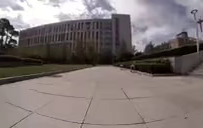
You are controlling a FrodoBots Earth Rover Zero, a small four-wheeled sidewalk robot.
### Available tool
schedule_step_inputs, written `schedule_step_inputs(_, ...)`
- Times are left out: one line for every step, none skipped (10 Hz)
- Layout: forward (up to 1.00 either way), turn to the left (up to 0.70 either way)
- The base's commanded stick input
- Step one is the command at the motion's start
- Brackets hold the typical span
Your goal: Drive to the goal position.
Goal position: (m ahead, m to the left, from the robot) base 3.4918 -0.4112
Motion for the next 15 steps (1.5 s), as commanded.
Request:
schedule_step_inputs(1.0, -0.4)
schedule_step_inputs(1.0, -0.4)
schedule_step_inputs(1.0, -0.4)
schedule_step_inputs(1.0, -0.4)
schedule_step_inputs(1.0, -0.4)
schedule_step_inputs(1.0, -0.4)
schedule_step_inputs(1.0, -0.4)
schedule_step_inputs(1.0, -0.4)
schedule_step_inputs(1.0, -0.4)
schedule_step_inputs(1.0, -0.08)
schedule_step_inputs(1.0, 0.0)
schedule_step_inputs(1.0, 0.0)
schedule_step_inputs(1.0, 0.0)
schedule_step_inputs(1.0, 0.0)
schedule_step_inputs(1.0, 0.0)
